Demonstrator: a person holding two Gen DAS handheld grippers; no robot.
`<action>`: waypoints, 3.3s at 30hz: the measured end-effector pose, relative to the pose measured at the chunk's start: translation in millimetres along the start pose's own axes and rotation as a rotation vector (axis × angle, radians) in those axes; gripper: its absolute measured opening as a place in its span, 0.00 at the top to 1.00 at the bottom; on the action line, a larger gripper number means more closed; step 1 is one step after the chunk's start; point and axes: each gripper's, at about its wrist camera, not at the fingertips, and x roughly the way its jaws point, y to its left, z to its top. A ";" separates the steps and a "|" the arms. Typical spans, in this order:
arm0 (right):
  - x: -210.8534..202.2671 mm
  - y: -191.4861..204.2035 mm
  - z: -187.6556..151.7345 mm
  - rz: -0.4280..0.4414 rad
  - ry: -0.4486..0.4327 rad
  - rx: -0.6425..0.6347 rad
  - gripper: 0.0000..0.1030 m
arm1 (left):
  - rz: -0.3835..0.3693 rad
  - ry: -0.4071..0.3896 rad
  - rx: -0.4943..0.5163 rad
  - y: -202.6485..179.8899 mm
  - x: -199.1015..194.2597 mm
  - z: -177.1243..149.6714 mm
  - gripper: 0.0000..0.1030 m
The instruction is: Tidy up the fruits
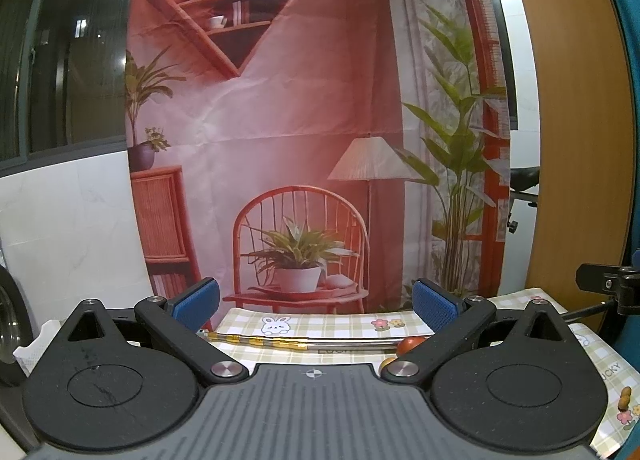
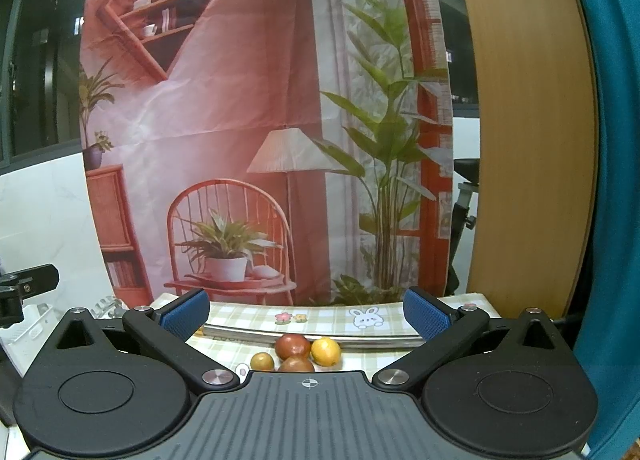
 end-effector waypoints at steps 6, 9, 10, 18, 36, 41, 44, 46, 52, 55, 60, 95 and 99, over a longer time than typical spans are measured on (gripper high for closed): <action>-0.3 -2.6 0.3 -0.003 -0.003 0.000 0.00 | 0.001 -0.003 0.003 -0.3 -0.9 1.6 0.00; -0.2 -2.1 1.3 -0.004 -0.002 -0.002 0.00 | 0.000 -0.006 0.004 -0.4 -1.3 1.8 0.00; -0.2 -2.4 1.6 -0.003 -0.002 -0.001 0.00 | -0.001 -0.006 0.004 -0.4 -1.4 1.6 0.00; -2.4 -4.4 4.9 -0.010 -0.002 0.001 0.00 | -0.001 -0.005 0.003 0.2 -1.2 1.7 0.00; -2.5 -4.9 4.1 -0.013 0.000 -0.001 0.00 | -0.001 -0.004 0.003 -0.1 -1.3 3.0 0.00; -2.3 -4.6 4.3 -0.013 0.001 -0.001 0.00 | -0.003 -0.003 0.003 -0.2 -1.1 2.8 0.00; -2.3 -5.4 4.7 -0.013 0.002 0.000 0.00 | -0.003 -0.002 0.003 -0.1 -1.3 2.4 0.00; -2.4 -5.5 3.3 -0.013 0.004 0.001 0.00 | -0.005 -0.003 0.003 -0.1 -1.1 0.9 0.00; -1.2 -5.8 2.1 -0.014 0.006 0.000 0.00 | -0.025 -0.005 -0.005 1.2 1.1 -1.4 0.00; 1.1 -9.7 -1.2 -0.015 0.010 0.001 0.00 | -0.051 0.018 -0.034 4.4 8.9 -2.9 0.00; 15.9 -20.2 -10.9 -0.005 0.037 0.022 0.00 | -0.063 0.062 -0.054 8.0 31.4 -12.1 0.00; 224.5 -66.5 -101.8 0.079 0.317 0.067 0.00 | -0.337 0.652 -0.122 4.0 323.0 -179.9 0.53; 238.6 -69.2 -105.9 0.058 0.327 0.050 0.00 | -0.354 0.682 -0.118 -4.2 336.9 -187.4 0.53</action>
